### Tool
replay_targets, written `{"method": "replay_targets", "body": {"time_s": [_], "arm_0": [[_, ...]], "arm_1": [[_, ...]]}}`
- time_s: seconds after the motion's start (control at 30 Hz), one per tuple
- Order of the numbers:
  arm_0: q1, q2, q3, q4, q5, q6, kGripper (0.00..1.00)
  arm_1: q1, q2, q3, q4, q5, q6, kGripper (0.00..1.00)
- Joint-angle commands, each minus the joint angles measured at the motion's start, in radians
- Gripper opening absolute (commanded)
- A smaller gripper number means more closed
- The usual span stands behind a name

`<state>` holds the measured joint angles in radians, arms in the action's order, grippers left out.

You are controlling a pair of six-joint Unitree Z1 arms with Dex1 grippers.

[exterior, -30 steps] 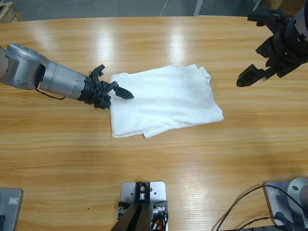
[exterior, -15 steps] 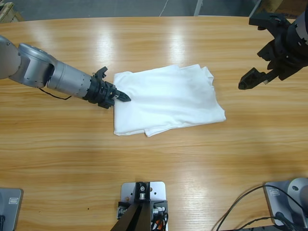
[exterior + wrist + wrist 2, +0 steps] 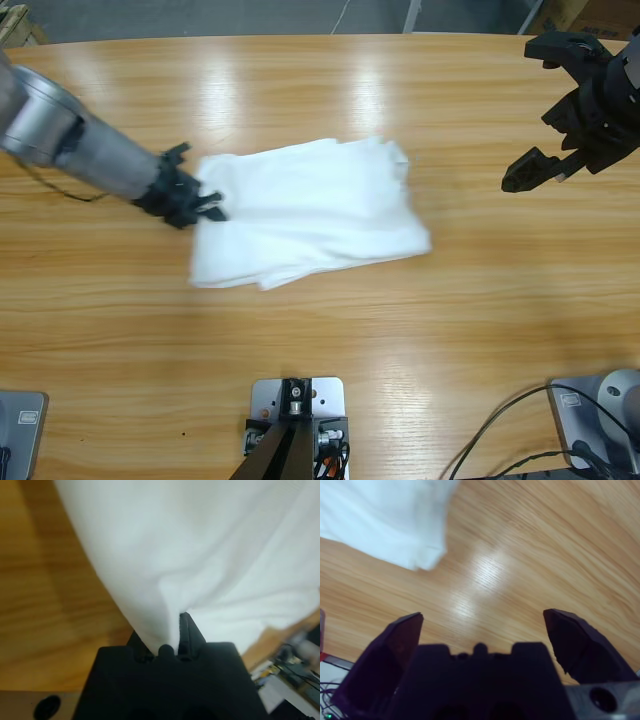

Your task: Fold clothes

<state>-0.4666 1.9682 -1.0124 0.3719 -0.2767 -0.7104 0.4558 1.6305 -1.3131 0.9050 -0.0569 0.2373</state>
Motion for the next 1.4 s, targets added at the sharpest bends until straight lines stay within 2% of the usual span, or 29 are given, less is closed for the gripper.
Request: {"method": "replay_targets", "body": {"time_s": [0.03,0.1,0.17,0.33,0.47,0.57,0.77,0.87,1.17,1.4], "arm_0": [[0.265,-0.003,0.047,0.3,0.212,0.152,0.0],[0.317,0.001,0.053,0.356,0.275,0.189,0.0],[0.363,-0.004,0.058,0.362,0.277,0.192,0.0],[0.371,-0.007,0.01,0.435,0.284,0.197,0.0],[0.364,-0.054,-0.105,0.552,0.295,0.225,0.0],[0.307,-0.078,-0.22,0.645,0.292,0.222,0.0],[0.141,-0.064,-0.307,0.693,0.281,0.201,0.0],[0.074,-0.044,-0.393,0.734,0.272,0.199,0.0],[-0.003,0.022,-0.669,0.866,0.253,0.195,0.0],[-0.09,0.141,-0.845,0.957,0.229,0.195,0.0]], "arm_1": [[-0.016,0.002,0.026,-0.016,-0.006,-0.005,0.996],[-0.016,0.002,0.029,-0.015,-0.007,-0.005,0.996],[-0.016,0.003,0.03,-0.017,-0.008,-0.005,0.996],[-0.016,0.005,0.023,-0.017,-0.009,-0.003,0.996],[-0.016,0.016,0.033,-0.02,-0.008,-0.002,0.996],[-0.016,0.028,0.036,-0.026,-0.005,0.0,0.996],[-0.016,0.047,0.042,-0.034,-0.006,0.0,0.996],[-0.016,0.053,0.065,-0.051,-0.004,0.0,0.996],[-0.016,0.071,0.079,-0.074,-0.004,0.0,0.996],[-0.016,0.085,0.1,-0.094,-0.004,0.0,0.996]]}}
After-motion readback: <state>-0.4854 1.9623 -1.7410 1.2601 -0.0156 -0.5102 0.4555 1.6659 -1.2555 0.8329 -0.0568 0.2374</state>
